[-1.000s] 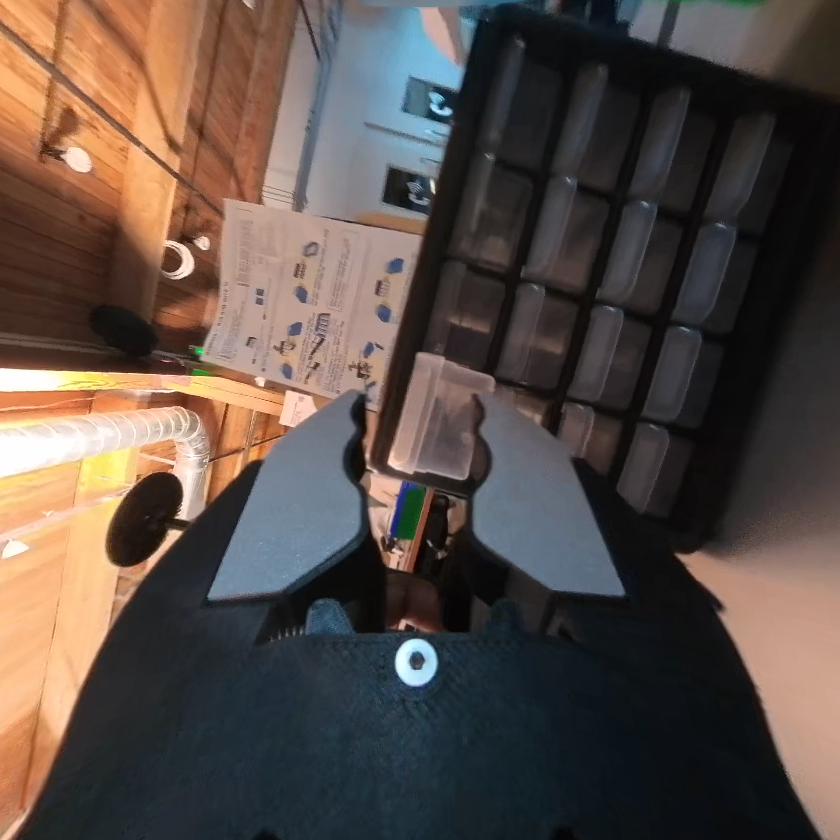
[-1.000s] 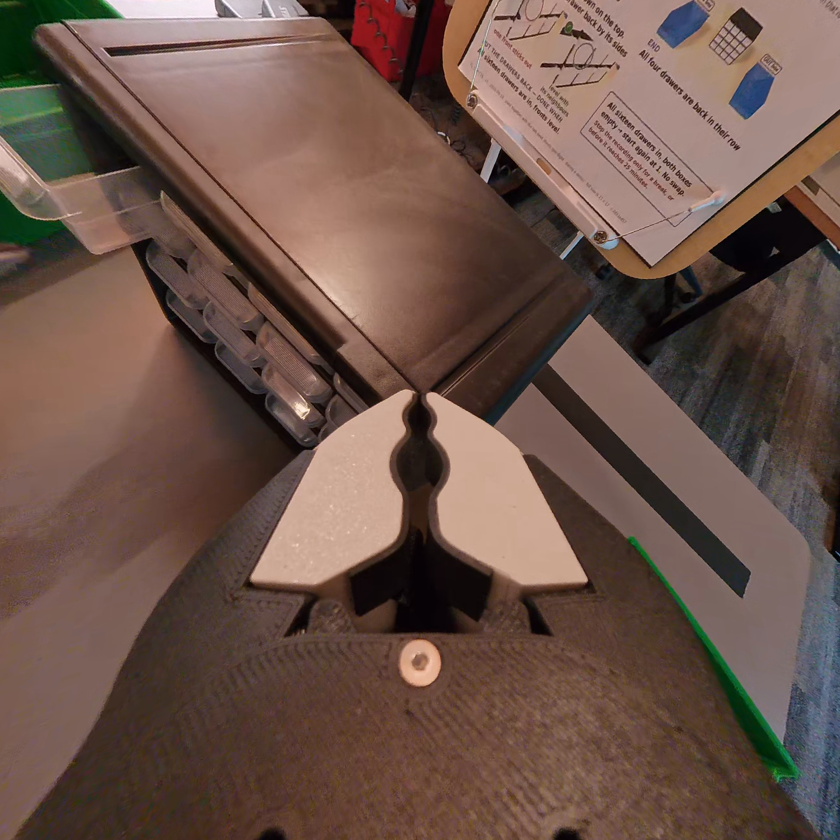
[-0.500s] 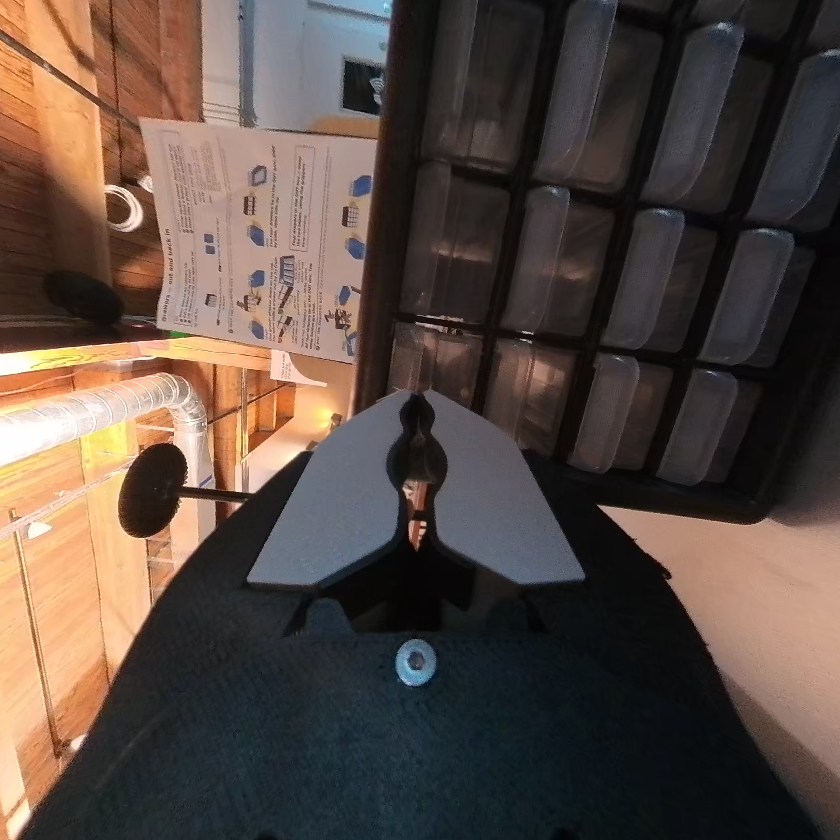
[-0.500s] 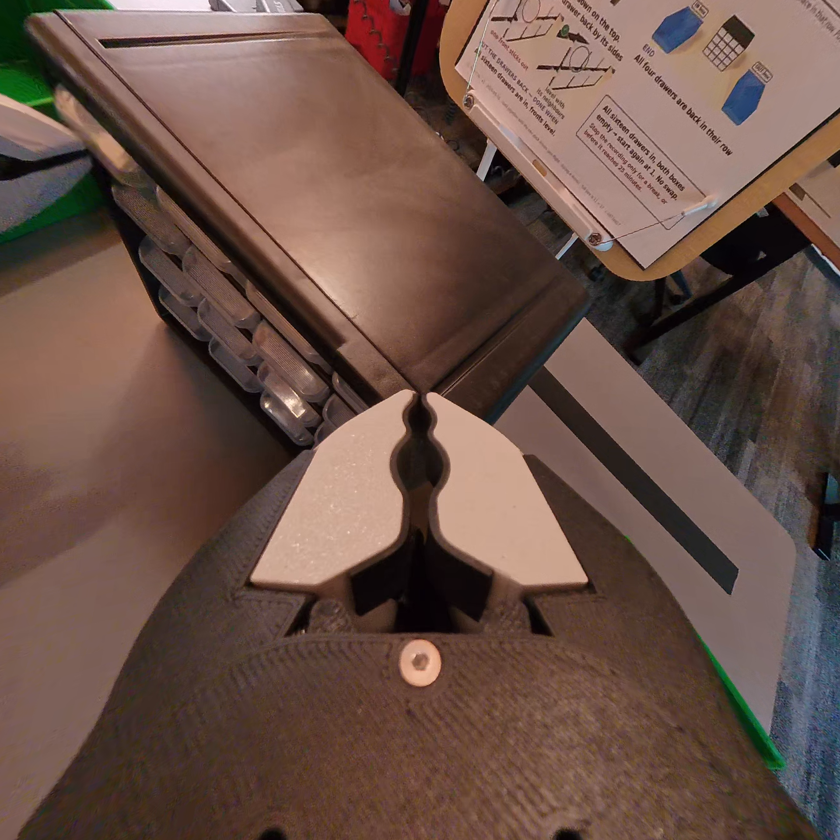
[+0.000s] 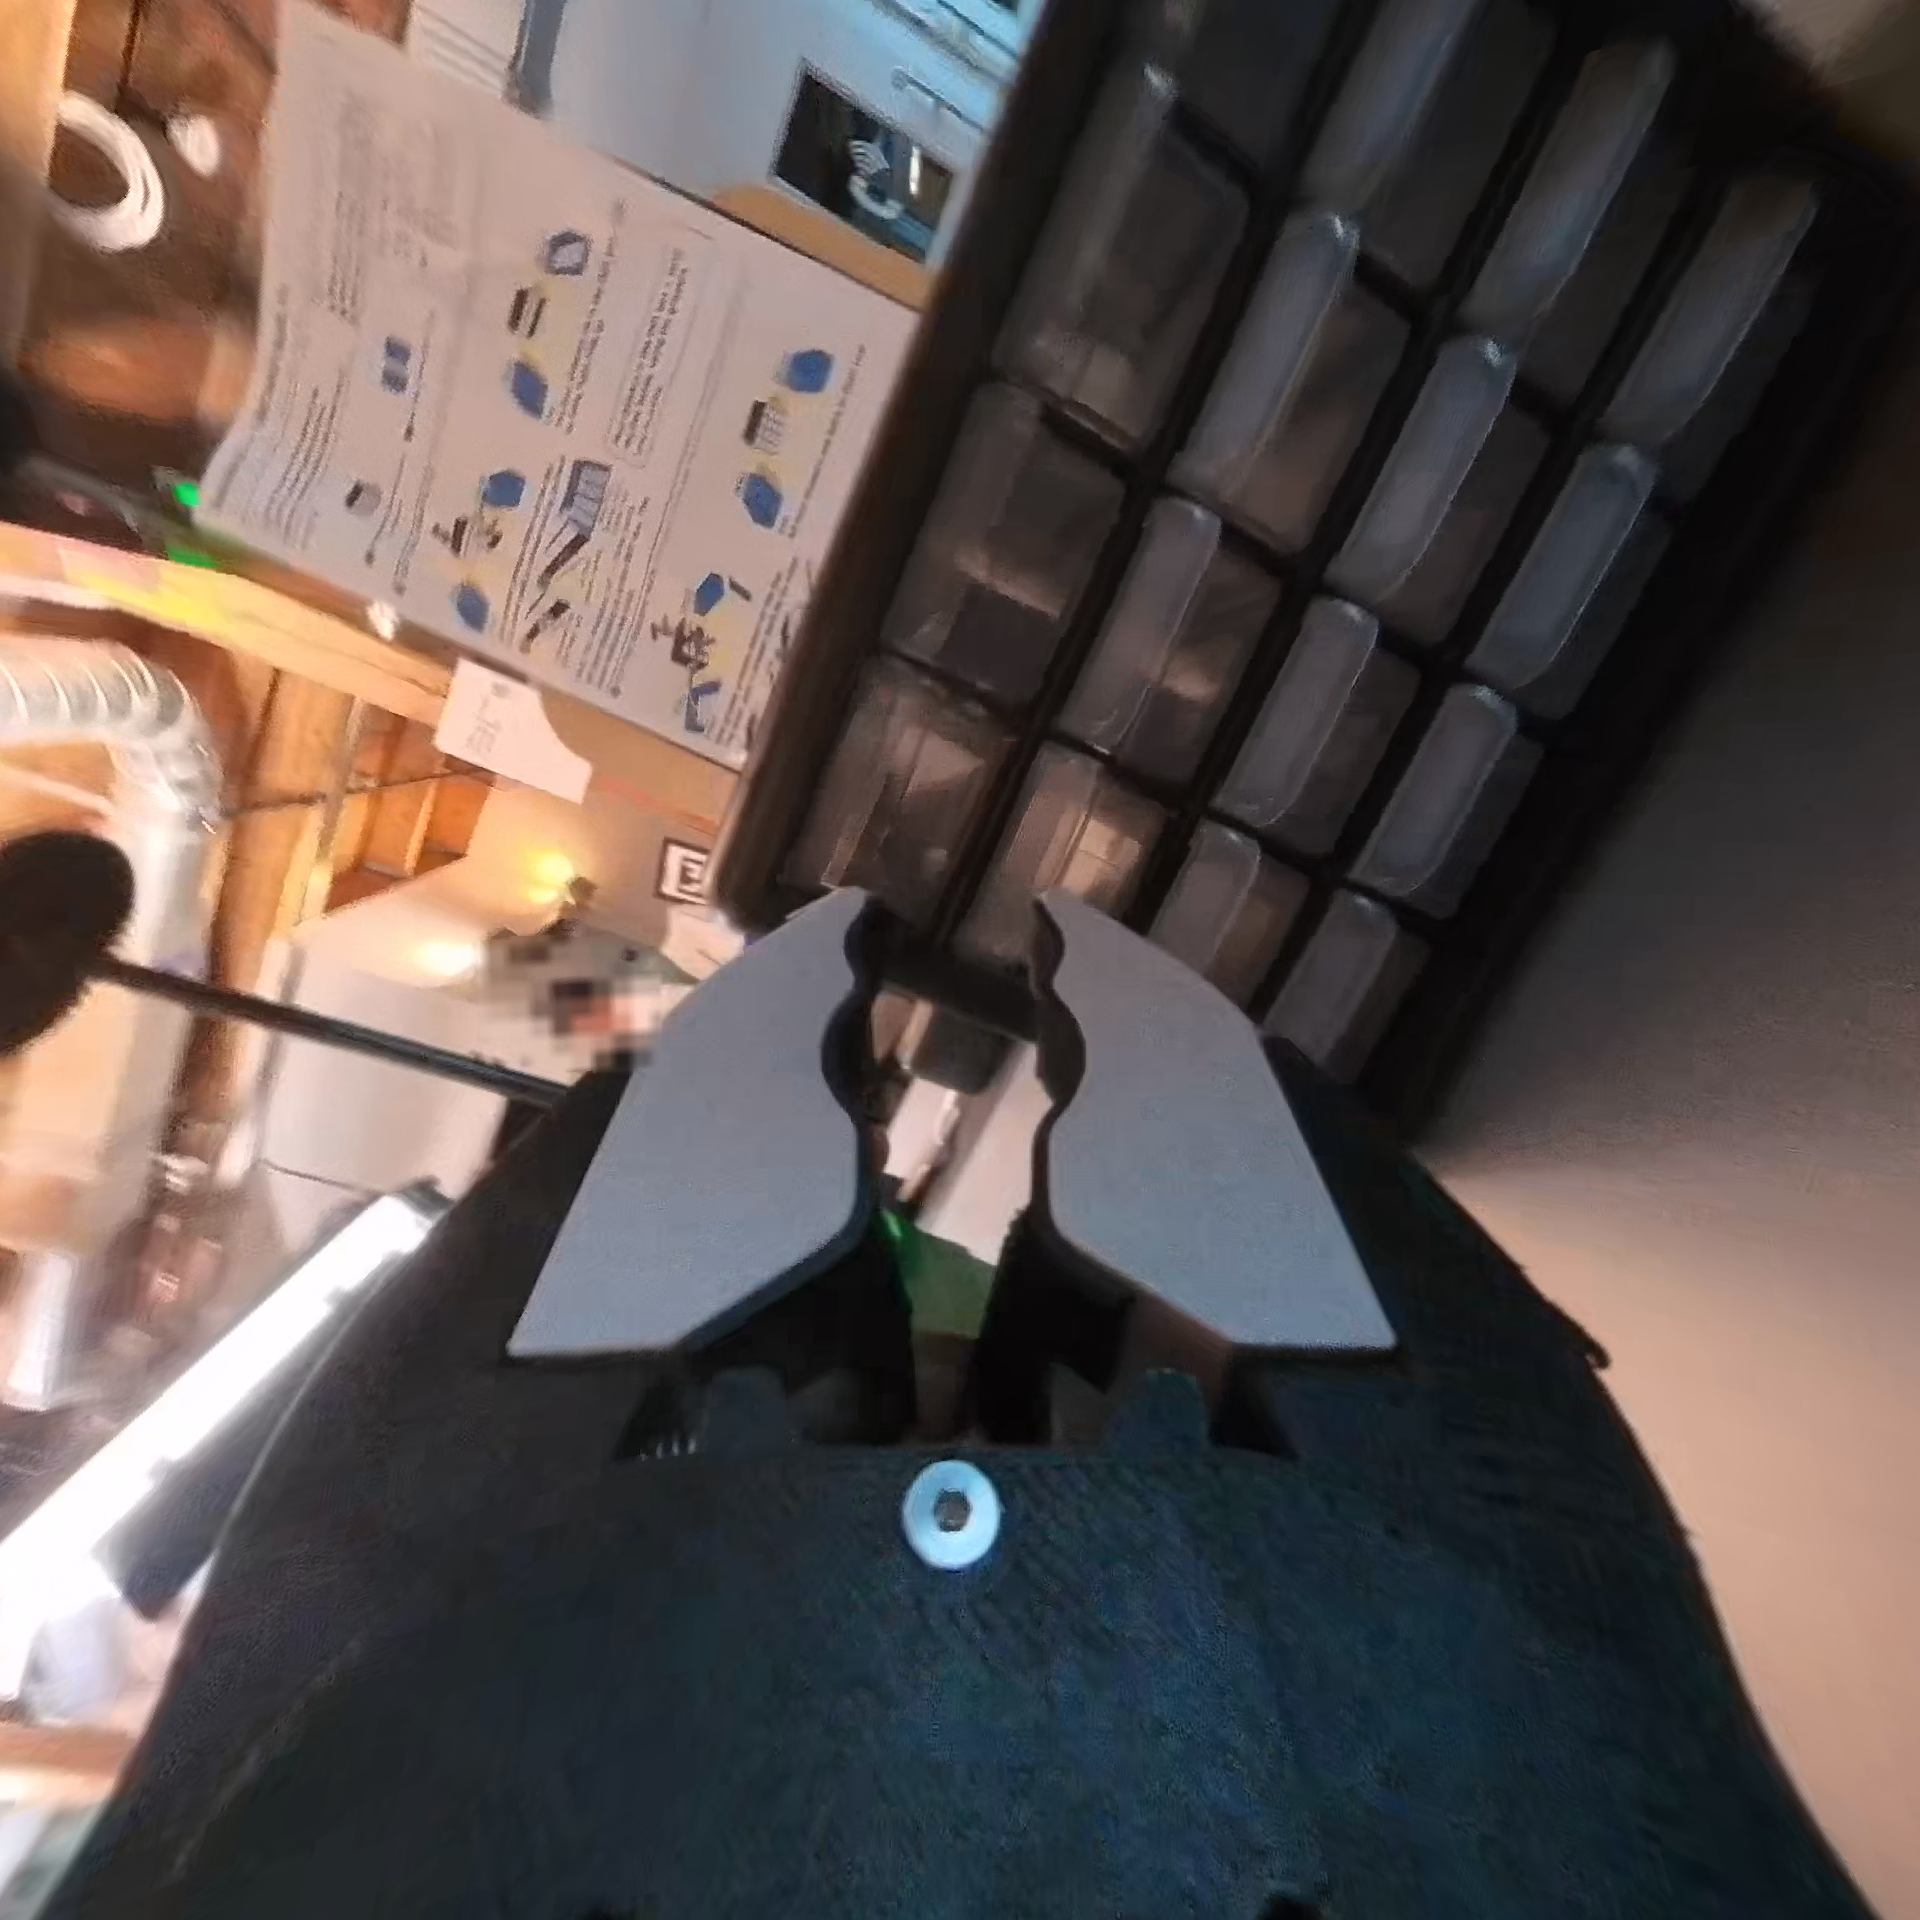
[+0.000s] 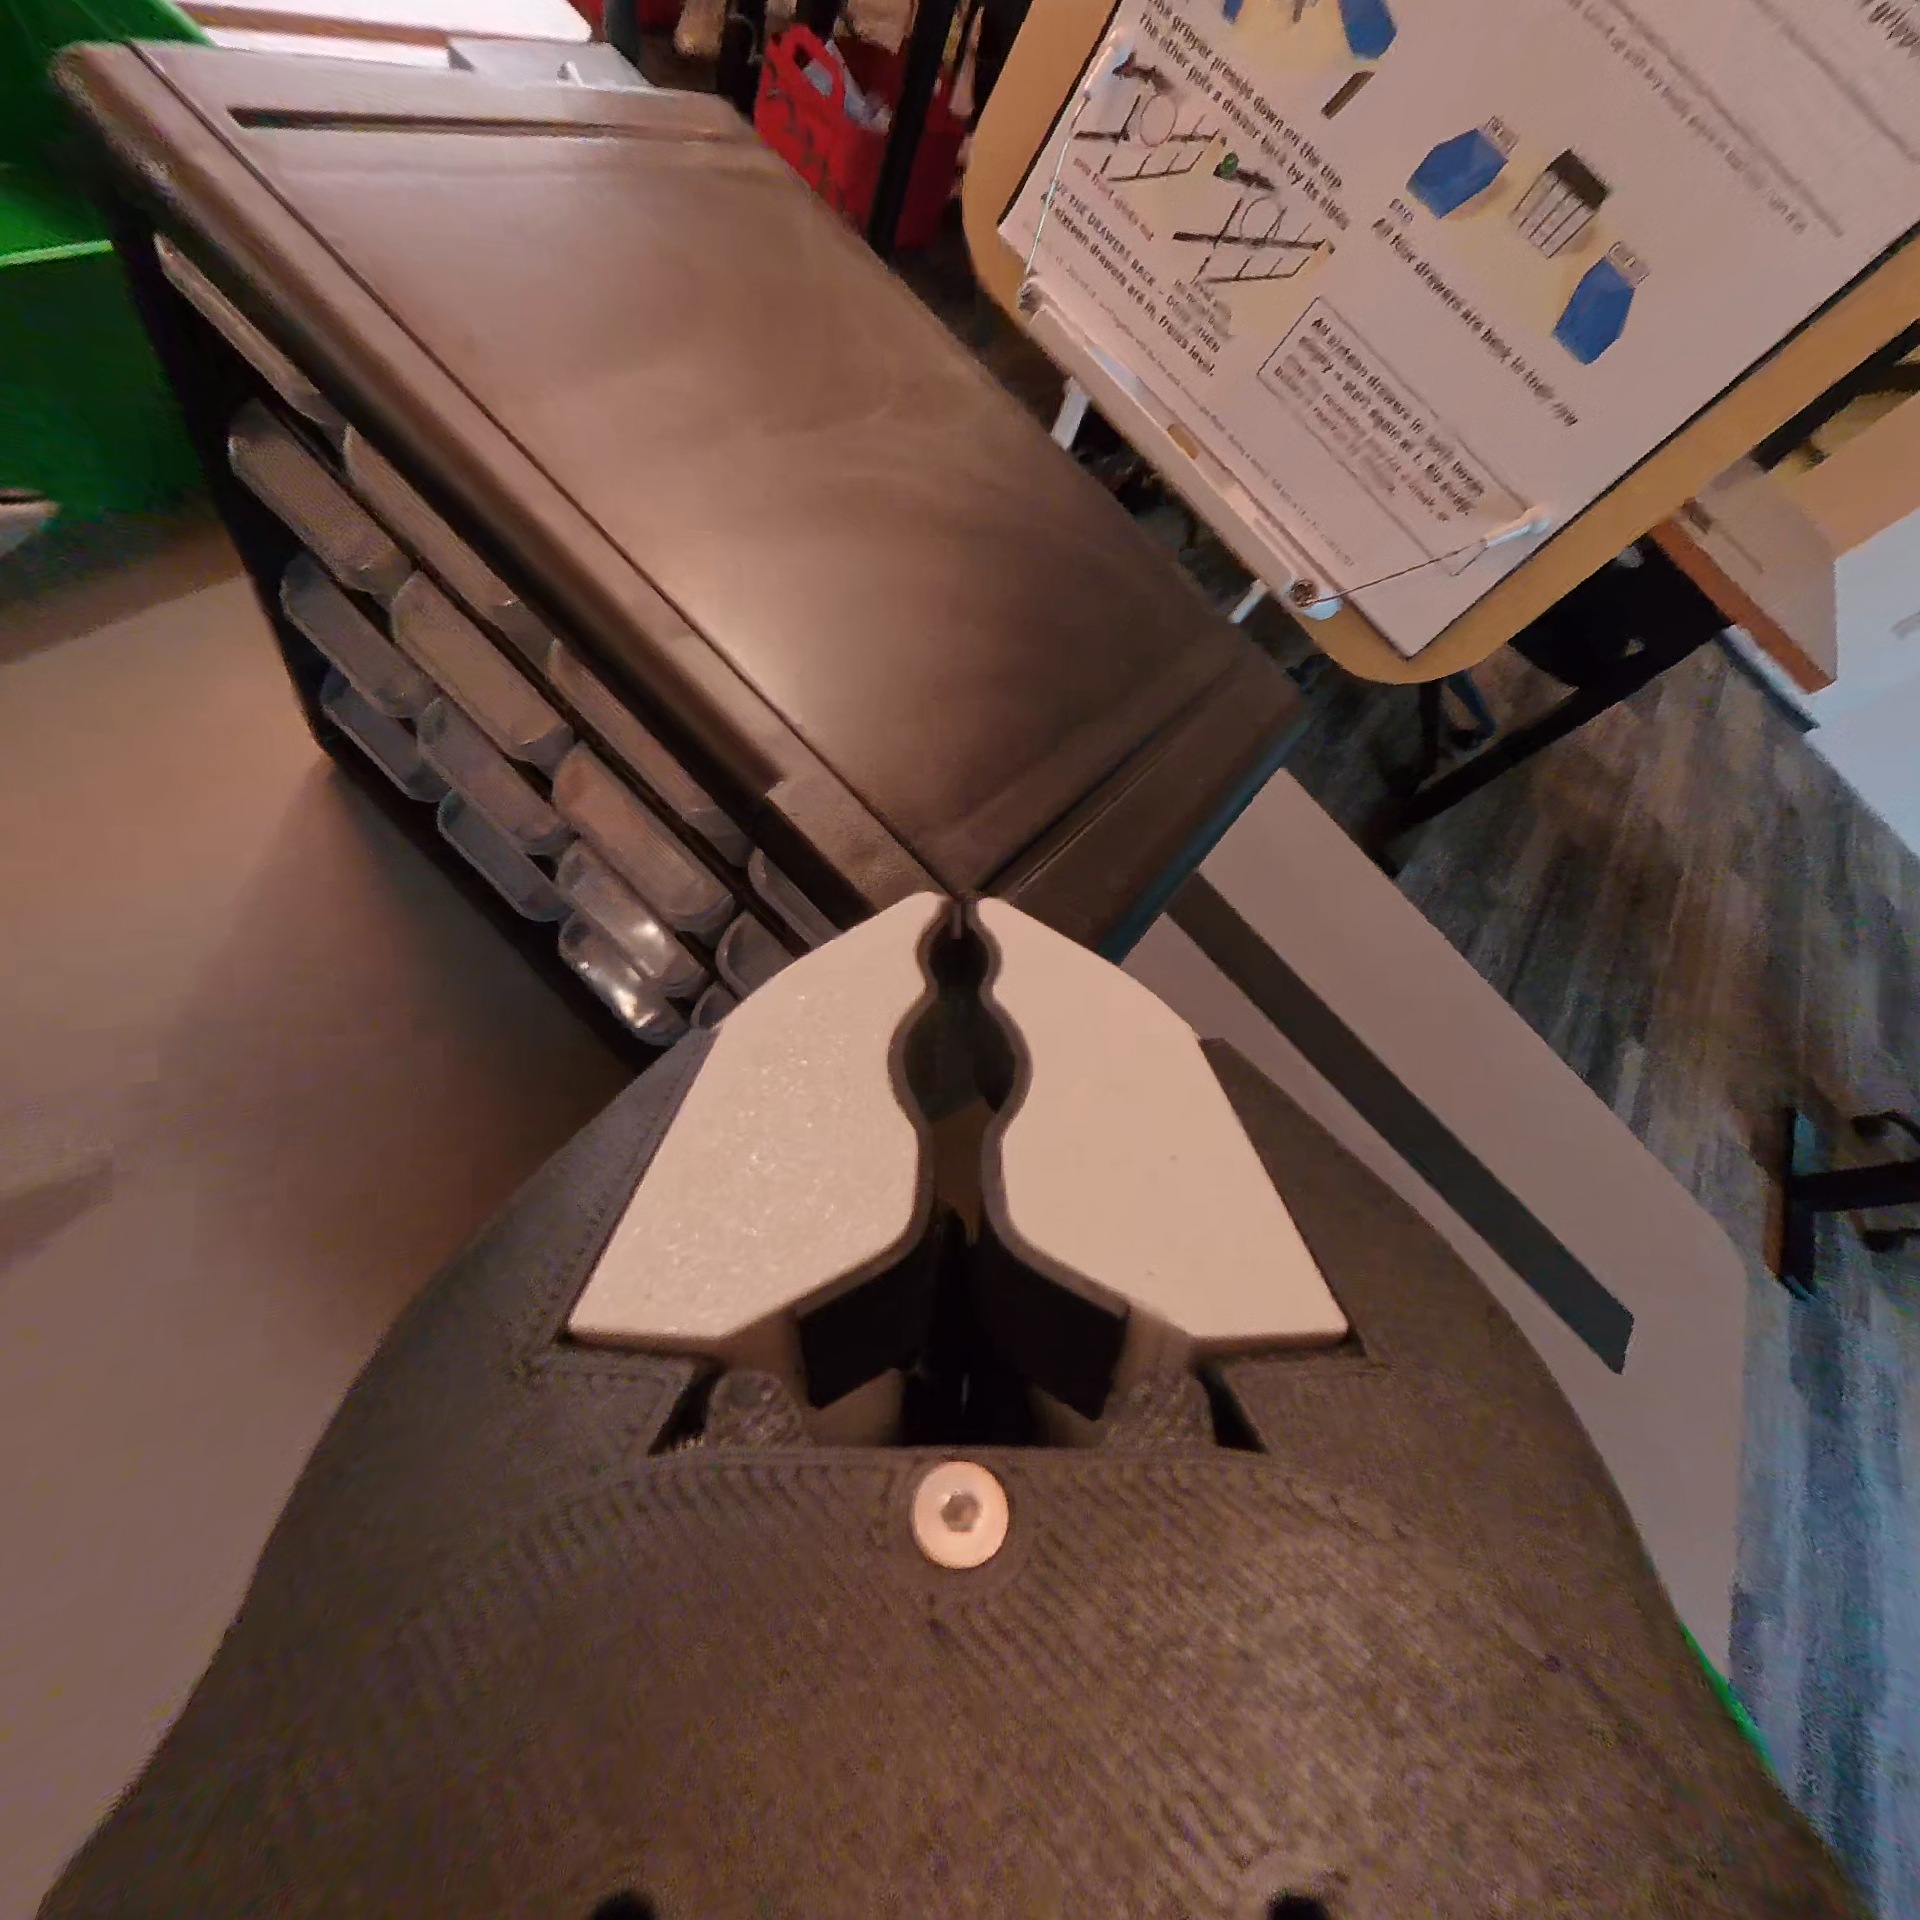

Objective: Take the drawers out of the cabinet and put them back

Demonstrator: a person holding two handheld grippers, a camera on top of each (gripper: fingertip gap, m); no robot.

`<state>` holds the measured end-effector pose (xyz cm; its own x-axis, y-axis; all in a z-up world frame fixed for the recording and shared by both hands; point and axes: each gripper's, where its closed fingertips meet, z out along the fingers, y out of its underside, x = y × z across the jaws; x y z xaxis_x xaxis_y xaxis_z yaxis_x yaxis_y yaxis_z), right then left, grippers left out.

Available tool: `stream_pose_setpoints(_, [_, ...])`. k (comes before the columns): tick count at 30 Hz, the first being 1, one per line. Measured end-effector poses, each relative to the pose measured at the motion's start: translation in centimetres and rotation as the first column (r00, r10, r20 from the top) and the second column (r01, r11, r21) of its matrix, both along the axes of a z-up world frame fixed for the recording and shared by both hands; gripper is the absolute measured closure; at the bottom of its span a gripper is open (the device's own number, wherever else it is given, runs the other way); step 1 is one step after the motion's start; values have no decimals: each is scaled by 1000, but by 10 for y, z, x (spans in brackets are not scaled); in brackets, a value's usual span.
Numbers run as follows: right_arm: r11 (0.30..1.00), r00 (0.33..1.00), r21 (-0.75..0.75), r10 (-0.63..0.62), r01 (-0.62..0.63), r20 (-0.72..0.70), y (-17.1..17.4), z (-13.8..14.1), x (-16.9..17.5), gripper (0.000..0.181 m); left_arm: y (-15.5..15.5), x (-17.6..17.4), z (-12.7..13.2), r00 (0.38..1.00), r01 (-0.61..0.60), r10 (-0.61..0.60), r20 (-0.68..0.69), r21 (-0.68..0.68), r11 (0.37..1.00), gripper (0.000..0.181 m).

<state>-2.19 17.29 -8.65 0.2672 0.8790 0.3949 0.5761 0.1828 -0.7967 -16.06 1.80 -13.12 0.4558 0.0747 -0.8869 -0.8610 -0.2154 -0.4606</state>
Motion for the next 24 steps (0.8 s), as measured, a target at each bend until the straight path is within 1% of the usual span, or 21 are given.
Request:
stream_pose_setpoints(1, [999, 1000, 30, -11, 12, -30, -1, 3, 3, 168, -12, 2, 2, 997, 8, -10, 79, 29, 1000, 149])
stream_pose_setpoints(2, [999, 999, 32, 11, -10, -43, -8, 2, 7, 141, -24, 2, 4, 985, 13, -24, 169, 63, 998, 141])
stream_pose_setpoints(3, [999, 999, 5, 33, -33, -43, -17, -3, 11, 126, -36, 1, 5, 963, 14, -40, 268, 99, 995, 133])
stream_pose_setpoints(4, [999, 997, -22, 47, -48, -55, -27, -8, 17, 116, -47, 0, 3, 927, 19, -65, 370, 127, 992, 125])
stream_pose_setpoints(5, [997, 995, -47, 61, -64, -75, -38, -14, 23, 107, -57, -1, -1, 876, 27, -95, 473, 148, 989, 112])
stream_pose_setpoints(6, [993, 993, -74, 81, -88, -91, -51, -21, 30, 100, -67, -1, -6, 808, 32, -120, 577, 159, 987, 106])
stream_pose_setpoints(8, [984, 989, -142, 94, -110, -114, -74, -39, 44, 90, -80, 1, -11, 640, 56, -187, 745, 198, 979, 100])
stream_pose_setpoints(9, [976, 986, -189, 84, -111, -146, -86, -48, 49, 86, -83, 3, -7, 554, 70, -237, 798, 239, 968, 99])
stream_pose_setpoints(11, [946, 967, -300, 45, -122, -251, -108, -65, 56, 87, -82, 7, 2, 399, 90, -313, 862, 303, 949, 96])
stream_pose_setpoints(12, [931, 955, -346, 10, -117, -296, -116, -74, 60, 89, -79, 11, 5, 342, 96, -328, 881, 314, 945, 92])
stream_pose_setpoints(13, [919, 943, -383, -39, -97, -332, -119, -83, 64, 89, -76, 16, 7, 310, 104, -340, 888, 324, 940, 87])
stream_pose_setpoints(14, [909, 923, -412, -101, -66, -371, -117, -91, 68, 91, -73, 21, 8, 302, 103, -349, 887, 333, 937, 86])
stream_pose_setpoints(15, [907, 896, -420, -148, -46, -418, -109, -92, 66, 100, -70, 25, 10, 312, 91, -356, 881, 346, 934, 87])
stream_pose_setpoints(16, [902, 890, -431, -174, -28, -421, -103, -94, 63, 99, -68, 29, 12, 336, 80, -364, 869, 359, 930, 86])
stream_pose_setpoints(18, [888, 915, -460, -191, 7, -355, -98, -101, 63, 84, -63, 35, 10, 429, 69, -335, 839, 339, 938, 82])
stream_pose_setpoints(19, [891, 912, -453, -197, 13, -361, -97, -100, 65, 83, -62, 36, 10, 479, 57, -318, 818, 332, 941, 81])
stream_pose_setpoints(21, [903, 899, -429, -206, 22, -386, -94, -96, 72, 90, -61, 39, 10, 559, 59, -294, 775, 317, 947, 81])
stream_pose_setpoints(23, [908, 908, -413, -231, 71, -351, -86, -97, 84, 91, -63, 34, 11, 624, 30, -247, 742, 293, 956, 82])
stream_pose_setpoints(24, [914, 910, -389, -253, 113, -329, -80, -96, 92, 91, -65, 27, 9, 663, 3, -202, 720, 267, 964, 83])
